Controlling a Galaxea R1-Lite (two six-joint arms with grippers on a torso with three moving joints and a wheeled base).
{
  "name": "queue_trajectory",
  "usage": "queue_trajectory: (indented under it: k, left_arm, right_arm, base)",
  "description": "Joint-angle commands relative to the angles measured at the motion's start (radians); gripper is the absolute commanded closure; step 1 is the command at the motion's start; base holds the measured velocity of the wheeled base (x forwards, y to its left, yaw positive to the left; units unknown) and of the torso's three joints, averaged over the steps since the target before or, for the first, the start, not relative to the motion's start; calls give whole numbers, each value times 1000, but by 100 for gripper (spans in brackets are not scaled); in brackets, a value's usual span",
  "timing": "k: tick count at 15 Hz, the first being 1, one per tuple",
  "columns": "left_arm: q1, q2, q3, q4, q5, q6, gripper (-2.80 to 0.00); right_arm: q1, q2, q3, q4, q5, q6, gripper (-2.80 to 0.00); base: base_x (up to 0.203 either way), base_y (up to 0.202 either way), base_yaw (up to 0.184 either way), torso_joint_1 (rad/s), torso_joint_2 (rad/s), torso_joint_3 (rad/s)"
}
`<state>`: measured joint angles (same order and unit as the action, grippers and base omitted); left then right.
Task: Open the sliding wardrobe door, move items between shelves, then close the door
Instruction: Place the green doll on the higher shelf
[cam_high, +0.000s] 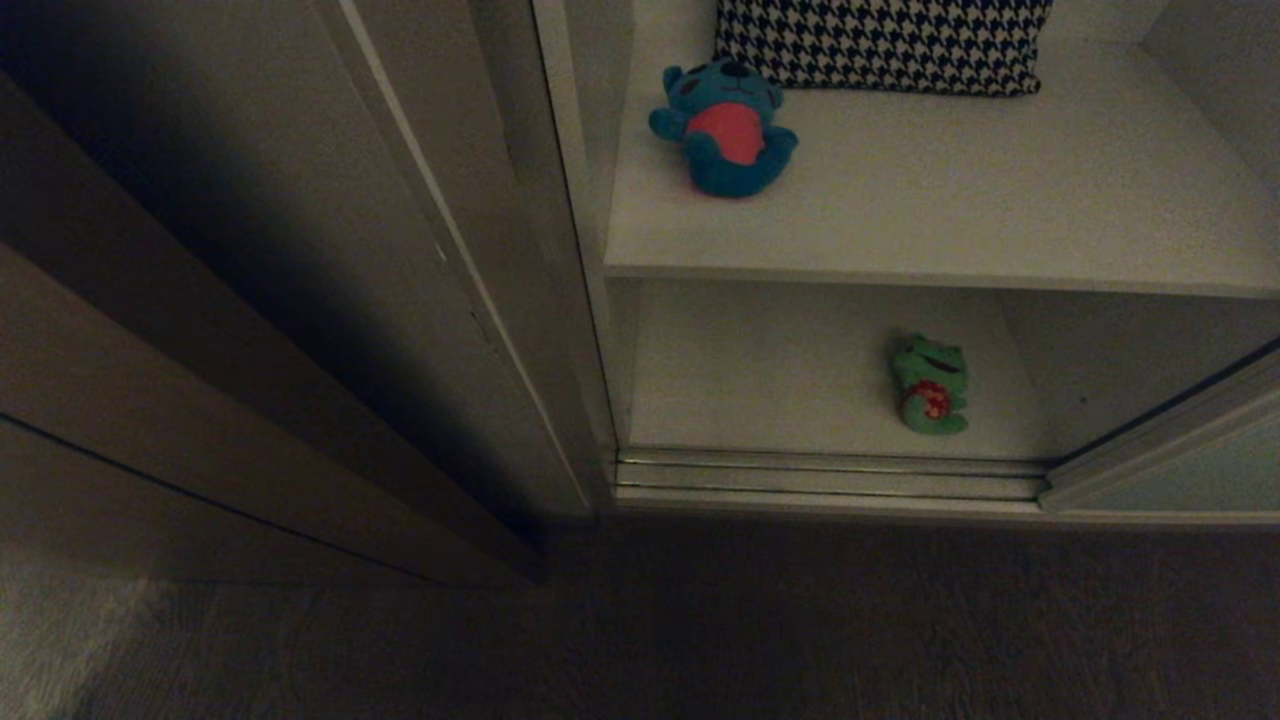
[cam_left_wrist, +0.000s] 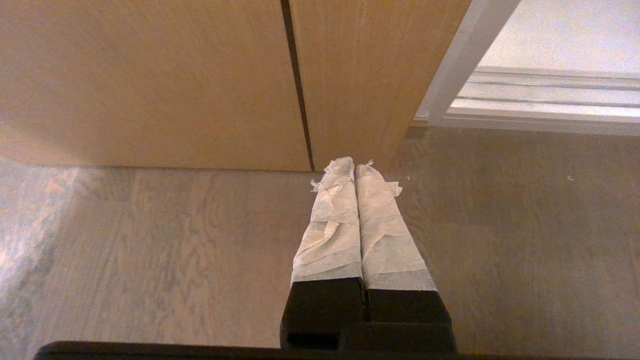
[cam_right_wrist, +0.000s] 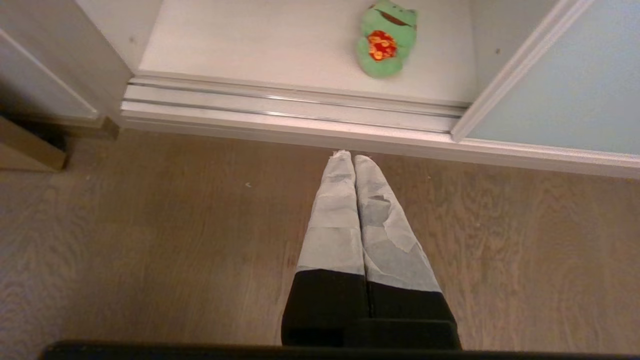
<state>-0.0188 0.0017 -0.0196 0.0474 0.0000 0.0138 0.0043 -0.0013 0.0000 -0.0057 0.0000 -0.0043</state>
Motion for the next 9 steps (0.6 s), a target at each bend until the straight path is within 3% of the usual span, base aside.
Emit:
queue_trajectory:
  k: [1, 4, 9]
  left_arm:
    - [0, 1, 0, 0, 0, 0, 0]
    - [0, 1, 0, 0, 0, 0, 0]
    - [0, 1, 0, 0, 0, 0, 0]
  right_arm:
    - [0, -3, 0, 0, 0, 0, 0]
    - [0, -3, 0, 0, 0, 0, 0]
    - [0, -3, 0, 0, 0, 0, 0]
  base:
    - [0, 0, 0, 0, 0, 0]
    - [0, 0, 0, -1, 1, -11]
    - [0, 0, 0, 2, 2, -156]
